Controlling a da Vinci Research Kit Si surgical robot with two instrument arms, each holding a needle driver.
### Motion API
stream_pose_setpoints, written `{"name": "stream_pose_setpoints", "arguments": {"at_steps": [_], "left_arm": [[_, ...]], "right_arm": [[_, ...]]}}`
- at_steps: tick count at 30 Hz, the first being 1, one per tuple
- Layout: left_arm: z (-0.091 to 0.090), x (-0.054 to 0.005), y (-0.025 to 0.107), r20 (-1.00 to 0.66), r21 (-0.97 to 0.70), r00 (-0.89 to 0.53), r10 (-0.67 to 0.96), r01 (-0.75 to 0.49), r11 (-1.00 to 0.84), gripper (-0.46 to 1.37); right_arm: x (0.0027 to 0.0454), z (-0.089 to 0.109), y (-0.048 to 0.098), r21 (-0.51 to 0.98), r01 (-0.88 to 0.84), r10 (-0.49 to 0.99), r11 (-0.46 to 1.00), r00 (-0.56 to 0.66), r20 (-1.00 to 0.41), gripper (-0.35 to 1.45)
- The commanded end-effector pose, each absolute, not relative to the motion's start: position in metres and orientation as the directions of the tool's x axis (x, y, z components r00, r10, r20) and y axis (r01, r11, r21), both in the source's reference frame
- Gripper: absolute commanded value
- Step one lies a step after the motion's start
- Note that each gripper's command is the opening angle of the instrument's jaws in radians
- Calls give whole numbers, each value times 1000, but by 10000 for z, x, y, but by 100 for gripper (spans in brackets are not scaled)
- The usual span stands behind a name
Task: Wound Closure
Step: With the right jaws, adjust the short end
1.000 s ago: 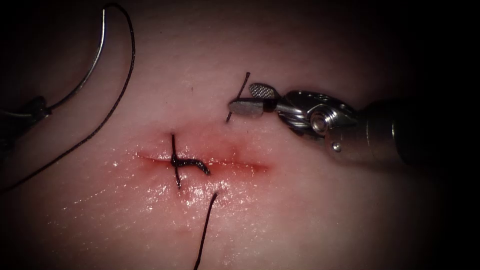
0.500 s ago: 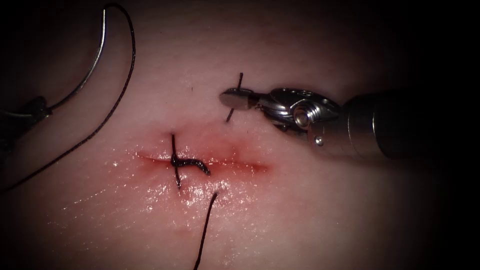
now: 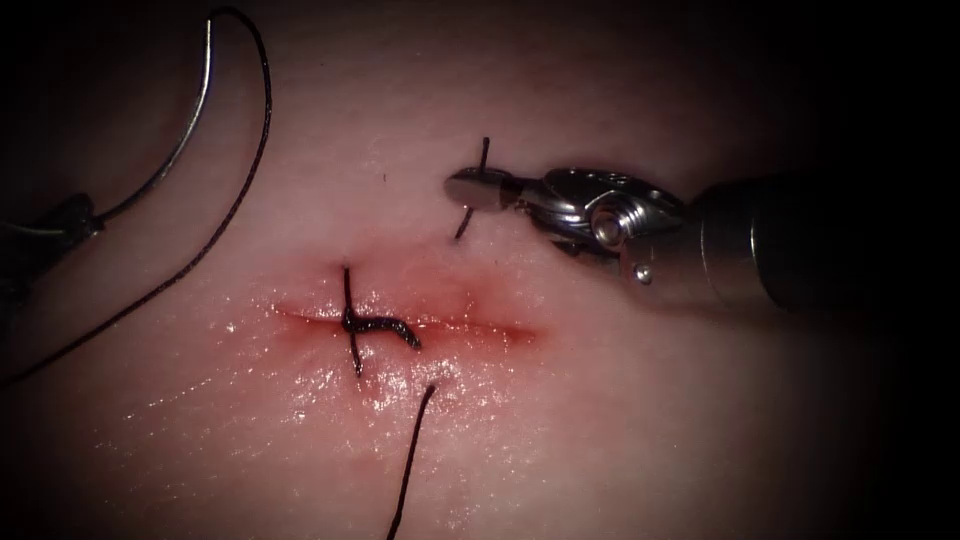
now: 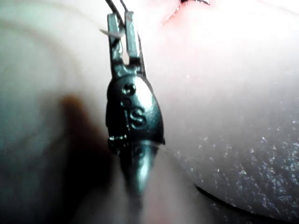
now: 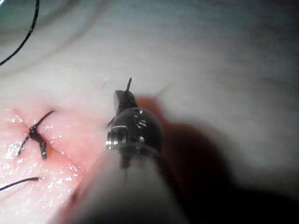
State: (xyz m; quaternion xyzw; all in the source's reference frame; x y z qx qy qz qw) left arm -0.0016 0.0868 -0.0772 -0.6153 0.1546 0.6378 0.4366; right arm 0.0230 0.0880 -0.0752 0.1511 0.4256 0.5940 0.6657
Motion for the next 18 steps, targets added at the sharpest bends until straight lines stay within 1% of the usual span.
{"name": "stream_pose_setpoints", "arguments": {"at_steps": [1,4,9,18], "left_arm": [[-772,-16,869,-920,-340,138,366,-746,-572,-35],[-772,-17,869,-920,-340,138,366,-747,-572,-35],[-772,-17,869,-922,-334,134,363,-748,-574,-35],[-772,-18,869,-922,-334,134,363,-748,-573,-35]], "right_arm": [[230,-754,880,704,-663,916,256,-67,-396,-35],[230,-764,883,693,-660,896,291,-67,-440,-35],[230,-781,887,651,-663,855,370,-31,-518,-35],[230,-794,892,613,-665,820,427,-1,-572,-35]]}}
